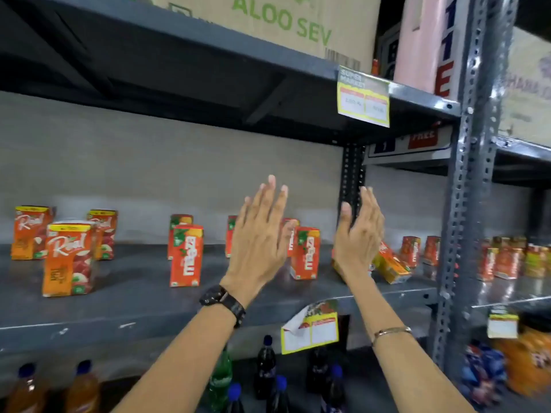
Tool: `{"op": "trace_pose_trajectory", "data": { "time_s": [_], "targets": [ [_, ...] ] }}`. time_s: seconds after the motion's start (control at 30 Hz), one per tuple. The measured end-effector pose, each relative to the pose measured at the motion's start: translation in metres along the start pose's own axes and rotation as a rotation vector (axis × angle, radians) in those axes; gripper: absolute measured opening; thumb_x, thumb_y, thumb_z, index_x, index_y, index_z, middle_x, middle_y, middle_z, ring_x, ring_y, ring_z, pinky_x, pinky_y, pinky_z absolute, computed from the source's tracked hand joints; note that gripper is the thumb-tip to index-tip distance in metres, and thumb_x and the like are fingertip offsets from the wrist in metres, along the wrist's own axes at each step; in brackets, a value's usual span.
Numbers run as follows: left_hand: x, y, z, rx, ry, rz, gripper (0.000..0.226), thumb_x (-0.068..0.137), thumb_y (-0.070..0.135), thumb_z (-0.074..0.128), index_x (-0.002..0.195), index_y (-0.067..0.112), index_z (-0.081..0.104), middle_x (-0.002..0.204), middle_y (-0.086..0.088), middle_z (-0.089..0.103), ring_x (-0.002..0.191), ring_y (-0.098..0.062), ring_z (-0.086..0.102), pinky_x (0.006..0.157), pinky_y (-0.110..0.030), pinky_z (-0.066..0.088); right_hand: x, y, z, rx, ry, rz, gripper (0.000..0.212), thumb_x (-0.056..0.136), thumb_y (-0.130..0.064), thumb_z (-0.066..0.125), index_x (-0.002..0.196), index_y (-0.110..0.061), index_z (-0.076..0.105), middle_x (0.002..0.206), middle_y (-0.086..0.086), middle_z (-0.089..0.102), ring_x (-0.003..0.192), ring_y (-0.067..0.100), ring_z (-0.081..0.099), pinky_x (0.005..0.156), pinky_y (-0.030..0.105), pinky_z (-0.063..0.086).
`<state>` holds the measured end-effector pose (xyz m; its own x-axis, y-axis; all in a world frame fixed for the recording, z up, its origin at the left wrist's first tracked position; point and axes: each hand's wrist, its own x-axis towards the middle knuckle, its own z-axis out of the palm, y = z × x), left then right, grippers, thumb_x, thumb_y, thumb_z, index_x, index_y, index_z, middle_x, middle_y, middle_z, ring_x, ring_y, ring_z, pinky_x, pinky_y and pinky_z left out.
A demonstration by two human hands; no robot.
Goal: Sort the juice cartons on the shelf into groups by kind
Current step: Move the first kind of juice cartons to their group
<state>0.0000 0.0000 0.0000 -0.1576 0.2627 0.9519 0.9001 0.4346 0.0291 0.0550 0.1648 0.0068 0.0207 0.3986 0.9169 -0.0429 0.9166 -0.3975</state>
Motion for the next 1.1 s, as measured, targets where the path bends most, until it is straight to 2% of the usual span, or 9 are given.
{"op": "trace_pose_trajectory", "data": {
  "time_s": [0.07, 0.17, 0.27, 0.47, 0.57, 0.67, 0.8, 0.97, 1.1],
  "targets": [
    [-0.007, 0.032, 0.017, -0.105, -0.096, 0.022, 0.057, 0.095, 0.042, 0.016, 0.146, 0.015, 0.014, 0.155, -0.003, 0.004, 0.144, -0.018, 0.008, 0.116, -0.035, 0.011, 0.007, 0.033, -0.02, 0.01, 0.021, 0.112, 0.052, 0.094, -0.042, 0.035, 0.138, -0.015, 0.032, 0.145, 0.01, 0.04, 0.131, 0.025, 0.038, 0.107, 0.042, 0.031],
    [-0.03, 0.071, 0.051, -0.183, -0.218, 0.11, 0.05, 0.095, 0.035, 0.034, 0.139, 0.012, 0.036, 0.149, -0.009, 0.034, 0.136, -0.02, 0.034, 0.11, -0.035, 0.031, 0.014, 0.094, -0.047, -0.096, -0.088, 0.265, 0.053, 0.09, -0.037, 0.049, 0.136, -0.015, 0.034, 0.138, 0.012, 0.046, 0.125, 0.03, 0.045, 0.1, 0.048, 0.039],
    [-0.05, 0.086, 0.071, -0.115, -0.254, 0.211, 0.039, 0.089, 0.037, 0.046, 0.119, 0.017, 0.061, 0.122, -0.001, 0.065, 0.111, -0.013, 0.06, 0.085, -0.024, 0.051, 0.019, 0.129, -0.06, -0.095, -0.298, 0.423, 0.056, 0.085, -0.03, 0.06, 0.134, -0.013, 0.038, 0.137, 0.013, 0.049, 0.123, 0.031, 0.047, 0.1, 0.045, 0.039],
    [-0.072, 0.082, 0.096, 0.118, -0.355, 0.347, 0.039, 0.079, 0.045, 0.06, 0.111, 0.025, 0.066, 0.108, 0.011, 0.07, 0.1, -0.005, 0.064, 0.078, -0.02, 0.053, 0.02, 0.165, -0.073, 0.143, -0.62, 0.701, 0.047, 0.084, -0.033, 0.062, 0.123, -0.008, 0.051, 0.126, 0.012, 0.058, 0.109, 0.023, 0.055, 0.096, 0.033, 0.039],
    [-0.072, 0.08, 0.1, 0.143, -0.362, 0.358, 0.042, 0.073, 0.04, 0.07, 0.111, 0.024, 0.066, 0.107, 0.008, 0.071, 0.097, -0.007, 0.066, 0.077, -0.023, 0.054, 0.028, 0.168, -0.078, 0.214, -0.723, 0.697, 0.037, 0.085, -0.029, 0.062, 0.117, -0.01, 0.058, 0.109, 0.006, 0.066, 0.087, 0.01, 0.059, 0.079, 0.026, 0.041],
    [-0.072, 0.08, 0.104, 0.144, -0.362, 0.358, 0.042, 0.069, 0.037, 0.073, 0.11, 0.025, 0.067, 0.106, 0.008, 0.072, 0.096, -0.007, 0.066, 0.076, -0.023, 0.055, 0.031, 0.171, -0.081, 0.302, -0.707, 0.736, 0.036, 0.082, -0.023, 0.066, 0.116, -0.014, 0.06, 0.097, 0.001, 0.067, 0.082, 0.007, 0.059, 0.069, 0.024, 0.042],
    [-0.07, 0.085, 0.097, 0.143, -0.369, 0.321, 0.04, 0.068, 0.038, 0.075, 0.105, 0.026, 0.069, 0.103, 0.01, 0.072, 0.095, -0.004, 0.066, 0.076, -0.021, 0.054, 0.026, 0.171, -0.085, 0.406, -0.588, 0.758, 0.04, 0.076, -0.017, 0.072, 0.113, -0.022, 0.06, 0.097, -0.004, 0.067, 0.095, 0.016, 0.06, 0.087, 0.037, 0.046],
    [-0.056, 0.078, 0.068, 0.032, -0.237, 0.217, 0.032, 0.085, 0.036, 0.056, 0.114, 0.023, 0.064, 0.116, 0.006, 0.067, 0.106, -0.008, 0.062, 0.087, -0.026, 0.053, 0.018, 0.141, -0.087, 0.556, -0.459, 0.668, 0.031, 0.068, -0.014, 0.076, 0.09, -0.032, 0.064, 0.093, -0.01, 0.069, 0.088, 0.008, 0.064, 0.068, 0.027, 0.047],
    [-0.054, 0.047, 0.022, 0.019, -0.163, 0.157, 0.037, 0.089, 0.035, 0.045, 0.117, 0.02, 0.062, 0.122, 0.001, 0.065, 0.11, -0.012, 0.061, 0.095, -0.031, 0.048, 0.017, 0.088, -0.074, 0.67, -0.485, 0.56, 0.041, 0.058, -0.018, 0.08, 0.093, -0.032, 0.063, 0.09, -0.013, 0.071, 0.076, 0.0, 0.068, 0.057, 0.019, 0.052]
  ]
}}
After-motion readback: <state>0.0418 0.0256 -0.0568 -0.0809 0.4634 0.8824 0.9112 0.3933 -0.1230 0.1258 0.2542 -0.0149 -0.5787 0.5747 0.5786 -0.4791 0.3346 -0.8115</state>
